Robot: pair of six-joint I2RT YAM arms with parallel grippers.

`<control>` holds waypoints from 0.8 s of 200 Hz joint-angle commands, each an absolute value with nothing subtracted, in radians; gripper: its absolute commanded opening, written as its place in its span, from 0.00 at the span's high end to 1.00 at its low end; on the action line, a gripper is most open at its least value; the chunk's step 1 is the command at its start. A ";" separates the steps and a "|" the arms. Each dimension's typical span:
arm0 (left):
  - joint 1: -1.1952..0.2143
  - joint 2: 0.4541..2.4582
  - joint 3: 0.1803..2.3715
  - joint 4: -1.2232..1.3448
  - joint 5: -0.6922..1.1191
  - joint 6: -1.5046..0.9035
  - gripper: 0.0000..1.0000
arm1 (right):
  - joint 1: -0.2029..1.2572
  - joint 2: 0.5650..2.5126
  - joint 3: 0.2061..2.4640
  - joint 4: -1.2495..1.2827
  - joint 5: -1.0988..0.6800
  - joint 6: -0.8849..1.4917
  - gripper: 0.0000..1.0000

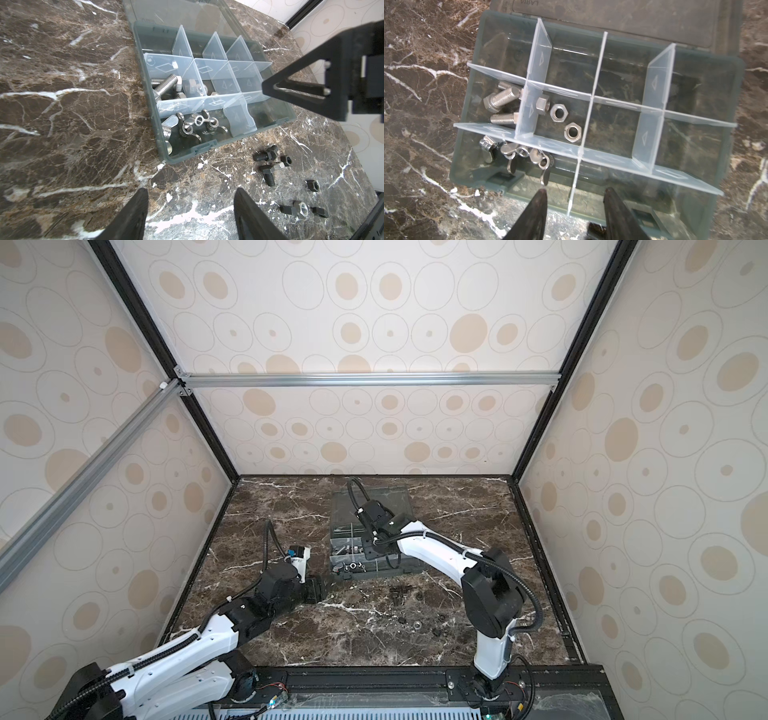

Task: Sort the screws and nuts into containers
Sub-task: Pick up the nut from the bottom-center of the table.

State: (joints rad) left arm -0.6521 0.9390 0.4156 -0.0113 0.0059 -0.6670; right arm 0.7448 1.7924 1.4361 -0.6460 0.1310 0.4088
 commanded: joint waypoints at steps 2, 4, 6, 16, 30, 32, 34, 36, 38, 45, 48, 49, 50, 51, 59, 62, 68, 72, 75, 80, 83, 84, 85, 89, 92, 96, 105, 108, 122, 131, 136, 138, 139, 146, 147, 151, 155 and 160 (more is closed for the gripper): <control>-0.649 0.951 0.429 0.017 0.021 -0.686 0.35 | 0.737 1.724 1.385 -0.651 0.164 0.422 0.52; -0.649 0.951 0.429 0.019 0.021 -0.686 0.35 | 0.737 1.720 1.382 -0.651 0.166 0.423 0.52; -0.650 0.952 0.431 0.018 0.021 -0.687 0.35 | 0.738 1.716 1.376 -0.651 0.168 0.423 0.52; -0.656 0.958 0.433 0.025 0.024 -0.689 0.36 | 0.736 1.693 1.350 -0.647 0.172 0.429 0.52; -0.672 0.970 0.438 0.037 0.023 -0.689 0.36 | 0.730 1.663 1.318 -0.647 0.178 0.435 0.52; -0.674 0.971 0.440 0.038 0.022 -0.689 0.36 | 0.730 1.659 1.313 -0.645 0.180 0.436 0.52; -0.677 0.973 0.441 0.038 0.022 -0.689 0.36 | 0.729 1.655 1.309 -0.646 0.182 0.437 0.52; -0.679 0.976 0.442 0.039 0.020 -0.690 0.36 | 0.728 1.650 1.303 -0.646 0.182 0.438 0.52; -0.683 0.979 0.444 0.040 0.019 -0.690 0.36 | 0.728 1.646 1.299 -0.646 0.182 0.439 0.52; -0.694 0.989 0.450 0.044 0.016 -0.688 0.36 | 0.725 1.633 1.283 -0.647 0.188 0.442 0.52; -0.699 0.993 0.452 0.044 0.014 -0.688 0.36 | 0.724 1.626 1.275 -0.646 0.188 0.444 0.52; -0.701 0.994 0.453 0.046 0.013 -0.688 0.36 | 0.723 1.623 1.273 -0.647 0.188 0.444 0.52; -0.702 0.996 0.454 0.047 0.013 -0.687 0.36 | 0.723 1.620 1.271 -0.646 0.189 0.445 0.52; -0.703 0.997 0.456 0.046 0.012 -0.686 0.36 | 0.723 1.618 1.268 -0.646 0.189 0.446 0.52; -0.720 1.012 0.465 0.049 0.007 -0.686 0.36 | 0.721 1.601 1.250 -0.647 0.194 0.450 0.52; -0.726 1.018 0.468 0.048 0.004 -0.685 0.36 | 0.718 1.594 1.243 -0.648 0.194 0.452 0.52; -0.738 1.030 0.477 0.050 -0.001 -0.683 0.36 | 0.717 1.579 1.228 -0.648 0.197 0.455 0.52; -0.747 1.039 0.482 0.052 -0.003 -0.681 0.35 | 0.714 1.569 1.218 -0.647 0.199 0.458 0.52; -0.754 1.046 0.486 0.053 -0.006 -0.680 0.36 | 0.711 1.562 1.211 -0.647 0.200 0.461 0.52; -0.765 1.057 0.494 0.056 -0.010 -0.680 0.36 | 0.709 1.551 1.199 -0.646 0.203 0.464 0.52; -0.772 1.065 0.498 0.059 -0.013 -0.678 0.36 | 0.705 1.543 1.193 -0.646 0.203 0.465 0.52; -0.775 1.068 0.500 0.059 -0.014 -0.677 0.36 | 0.705 1.540 1.190 -0.646 0.203 0.466 0.52; -0.778 1.070 0.502 0.060 -0.014 -0.678 0.35 | 0.704 1.538 1.187 -0.646 0.204 0.467 0.51; -0.786 1.078 0.508 0.061 -0.018 -0.676 0.36 | 0.704 1.528 1.177 -0.646 0.207 0.469 0.52; -0.794 1.089 0.514 0.063 -0.020 -0.674 0.36 | 0.701 1.521 1.170 -0.647 0.206 0.471 0.52; -0.805 1.100 0.520 0.067 -0.023 -0.675 0.36 | 0.697 1.510 1.160 -0.647 0.208 0.474 0.52; -0.828 1.127 0.537 0.074 -0.028 -0.672 0.36 | 0.691 1.488 1.142 -0.647 0.214 0.477 0.52; -0.836 1.136 0.543 0.077 -0.030 -0.672 0.35 | 0.689 1.481 1.136 -0.649 0.214 0.479 0.52; -0.875 1.184 0.572 0.091 -0.035 -0.667 0.35 | 0.680 1.448 1.108 -0.652 0.220 0.484 0.51; -0.900 1.217 0.593 0.095 -0.038 -0.663 0.36 | 0.674 1.428 1.090 -0.654 0.223 0.487 0.51; -0.910 1.237 0.608 0.098 -0.039 -0.660 0.35 | 0.669 1.418 1.080 -0.656 0.225 0.490 0.51; -0.916 1.245 0.613 0.097 -0.040 -0.660 0.36 | 0.668 1.414 1.077 -0.656 0.226 0.491 0.51; -0.919 1.249 0.617 0.098 -0.041 -0.658 0.36 | 0.667 1.412 1.075 -0.656 0.226 0.491 0.51; -0.937 1.277 0.637 0.100 -0.040 -0.654 0.36 | 0.661 1.397 1.062 -0.658 0.228 0.495 0.51; -0.938 1.281 0.640 0.100 -0.040 -0.654 0.36 | 0.660 1.394 1.061 -0.658 0.228 0.495 0.51; -0.949 1.296 0.649 0.098 -0.040 -0.652 0.36 | 0.656 1.386 1.052 -0.659 0.230 0.497 0.51; -0.955 1.311 0.662 0.099 -0.039 -0.650 0.35 | 0.654 1.378 1.045 -0.660 0.230 0.499 0.51; -0.968 1.330 0.675 0.098 -0.038 -0.647 0.36 | 0.651 1.367 1.033 -0.660 0.231 0.501 0.51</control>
